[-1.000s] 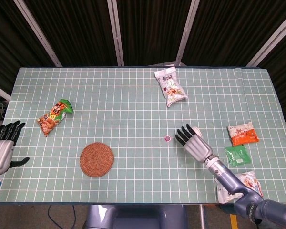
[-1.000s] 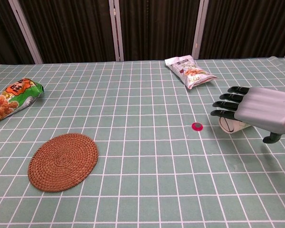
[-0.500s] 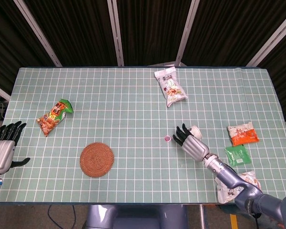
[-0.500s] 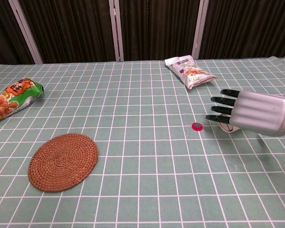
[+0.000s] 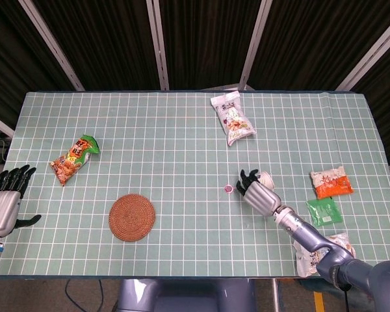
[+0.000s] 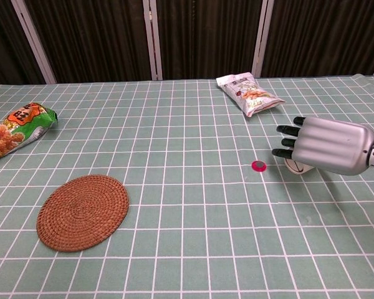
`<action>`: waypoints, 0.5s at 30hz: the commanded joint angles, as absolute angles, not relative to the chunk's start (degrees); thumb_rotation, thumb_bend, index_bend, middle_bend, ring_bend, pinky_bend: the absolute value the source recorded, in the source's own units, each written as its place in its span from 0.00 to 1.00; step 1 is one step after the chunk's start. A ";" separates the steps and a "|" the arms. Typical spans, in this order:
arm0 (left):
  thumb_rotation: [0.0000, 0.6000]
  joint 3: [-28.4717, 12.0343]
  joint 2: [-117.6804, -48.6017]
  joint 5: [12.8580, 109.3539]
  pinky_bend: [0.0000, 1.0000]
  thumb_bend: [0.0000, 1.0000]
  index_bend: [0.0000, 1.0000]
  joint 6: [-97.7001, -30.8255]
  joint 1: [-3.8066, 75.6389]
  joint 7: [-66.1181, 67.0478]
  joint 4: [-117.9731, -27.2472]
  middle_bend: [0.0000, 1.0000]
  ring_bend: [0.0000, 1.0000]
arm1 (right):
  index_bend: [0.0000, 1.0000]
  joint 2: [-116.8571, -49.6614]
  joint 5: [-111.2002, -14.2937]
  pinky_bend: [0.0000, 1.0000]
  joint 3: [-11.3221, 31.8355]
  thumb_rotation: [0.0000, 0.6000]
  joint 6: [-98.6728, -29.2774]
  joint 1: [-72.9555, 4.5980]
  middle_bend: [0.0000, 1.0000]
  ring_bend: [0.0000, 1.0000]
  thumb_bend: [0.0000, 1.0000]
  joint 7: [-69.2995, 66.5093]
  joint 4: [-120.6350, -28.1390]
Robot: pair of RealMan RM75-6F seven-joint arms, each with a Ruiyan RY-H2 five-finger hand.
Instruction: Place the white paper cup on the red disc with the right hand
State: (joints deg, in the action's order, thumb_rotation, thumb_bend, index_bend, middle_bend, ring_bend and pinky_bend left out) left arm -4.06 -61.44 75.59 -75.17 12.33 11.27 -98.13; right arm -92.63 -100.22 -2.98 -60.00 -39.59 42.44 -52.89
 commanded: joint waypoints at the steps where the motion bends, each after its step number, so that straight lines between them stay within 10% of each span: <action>1: 1.00 -4.05 -61.45 75.54 0.00 0.00 0.00 -75.13 12.35 11.26 -98.14 0.00 0.00 | 0.21 -92.90 -100.56 0.36 -3.11 1.00 -60.88 -39.61 0.34 0.15 0.18 40.99 -52.40; 15: 1.00 -3.93 -61.10 75.59 0.00 0.00 0.00 -74.71 12.42 10.53 -98.48 0.00 0.00 | 0.23 -91.13 -90.95 0.42 4.88 1.00 -64.54 -38.21 0.37 0.18 0.18 20.11 -61.47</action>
State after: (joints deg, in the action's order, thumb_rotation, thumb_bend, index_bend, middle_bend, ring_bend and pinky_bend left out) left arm -3.94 -61.13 75.60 -74.76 12.40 10.59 -98.45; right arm -92.11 -94.89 1.58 -63.94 -38.65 25.58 -57.37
